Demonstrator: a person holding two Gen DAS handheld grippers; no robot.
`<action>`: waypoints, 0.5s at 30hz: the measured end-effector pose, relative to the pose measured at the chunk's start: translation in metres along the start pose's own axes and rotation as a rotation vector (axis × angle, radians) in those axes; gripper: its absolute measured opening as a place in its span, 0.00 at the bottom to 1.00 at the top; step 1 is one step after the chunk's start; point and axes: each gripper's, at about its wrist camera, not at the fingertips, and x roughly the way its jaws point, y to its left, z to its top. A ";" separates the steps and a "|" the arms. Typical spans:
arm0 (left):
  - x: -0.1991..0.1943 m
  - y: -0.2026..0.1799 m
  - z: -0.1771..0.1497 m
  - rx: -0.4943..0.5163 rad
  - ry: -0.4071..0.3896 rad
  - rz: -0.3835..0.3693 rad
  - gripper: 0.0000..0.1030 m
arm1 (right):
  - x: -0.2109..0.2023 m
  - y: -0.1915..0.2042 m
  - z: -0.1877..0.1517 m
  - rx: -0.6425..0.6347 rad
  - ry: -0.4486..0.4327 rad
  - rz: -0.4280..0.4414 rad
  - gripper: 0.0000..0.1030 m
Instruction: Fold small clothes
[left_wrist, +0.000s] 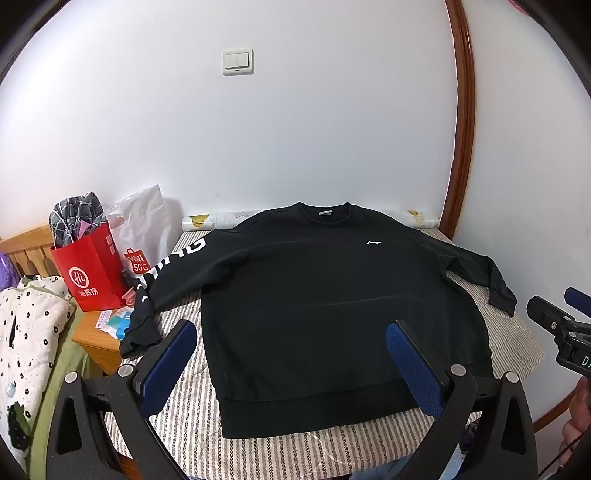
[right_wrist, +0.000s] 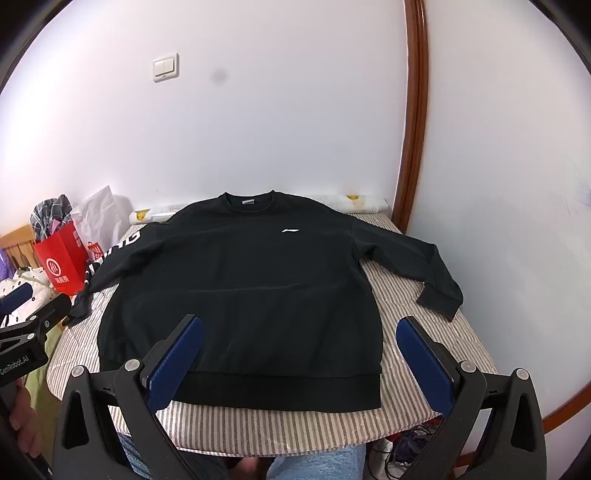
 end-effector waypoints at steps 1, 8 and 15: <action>0.000 0.001 0.001 0.000 -0.001 0.000 1.00 | 0.000 0.000 0.000 0.001 0.001 0.001 1.00; 0.000 0.000 0.000 0.000 0.000 0.000 1.00 | 0.000 0.001 0.000 0.003 0.004 0.004 1.00; 0.000 0.000 0.001 0.001 -0.001 -0.002 1.00 | 0.000 -0.003 -0.003 0.007 -0.007 0.004 1.00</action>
